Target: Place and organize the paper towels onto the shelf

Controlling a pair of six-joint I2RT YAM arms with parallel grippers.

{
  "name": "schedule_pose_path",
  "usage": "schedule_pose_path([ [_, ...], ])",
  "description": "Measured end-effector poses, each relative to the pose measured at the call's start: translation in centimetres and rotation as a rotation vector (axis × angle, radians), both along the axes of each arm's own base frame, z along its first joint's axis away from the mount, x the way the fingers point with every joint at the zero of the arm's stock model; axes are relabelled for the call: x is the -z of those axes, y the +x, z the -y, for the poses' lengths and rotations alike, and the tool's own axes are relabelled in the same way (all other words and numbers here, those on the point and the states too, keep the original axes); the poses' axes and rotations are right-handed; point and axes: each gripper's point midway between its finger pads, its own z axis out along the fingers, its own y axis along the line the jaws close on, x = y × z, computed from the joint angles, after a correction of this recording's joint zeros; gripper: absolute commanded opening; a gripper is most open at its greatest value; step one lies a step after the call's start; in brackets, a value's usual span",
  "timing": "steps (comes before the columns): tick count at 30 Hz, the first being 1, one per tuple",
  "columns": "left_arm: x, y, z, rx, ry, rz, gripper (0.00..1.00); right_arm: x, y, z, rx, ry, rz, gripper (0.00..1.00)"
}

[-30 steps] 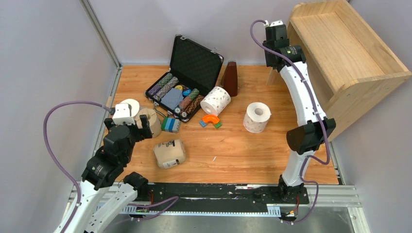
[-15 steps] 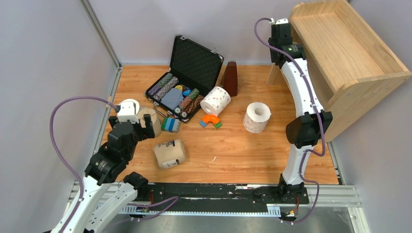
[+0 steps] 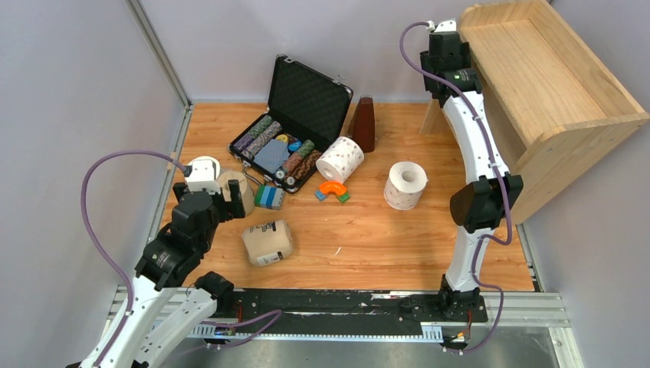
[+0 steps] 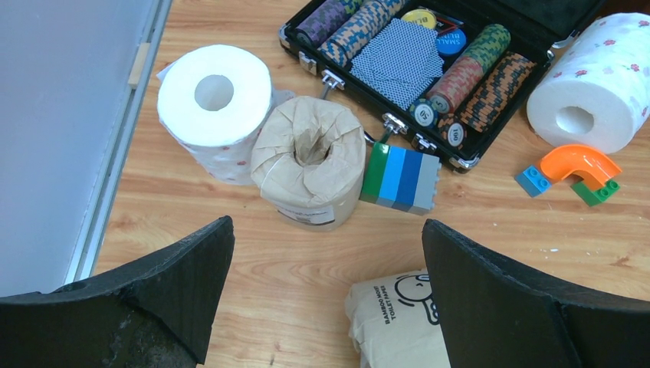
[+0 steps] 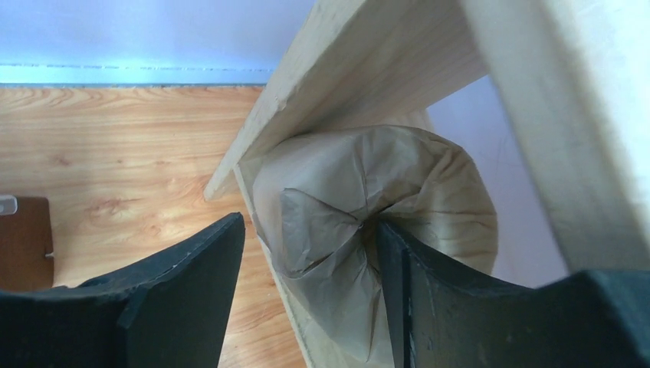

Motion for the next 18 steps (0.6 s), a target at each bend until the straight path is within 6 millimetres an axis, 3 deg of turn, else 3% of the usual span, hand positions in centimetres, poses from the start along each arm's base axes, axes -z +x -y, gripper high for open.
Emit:
schedule_pose_path([
  [9, 0.0, 0.0, 0.0, 0.000, 0.001, -0.002, 1.00, -3.1, -0.5, -0.6, -0.016, -0.050, 0.081, 0.78],
  [14, 0.0, 0.0, 0.0, 0.000, 0.001, -0.002, 1.00, -5.7, -1.8, -1.9, -0.053, -0.063, 0.138, 0.83],
  [18, 0.0, 0.0, 0.0, 0.000, 0.001, -0.002, 1.00, -7.2, -3.4, -4.2, -0.110, -0.058, 0.171, 0.90],
])
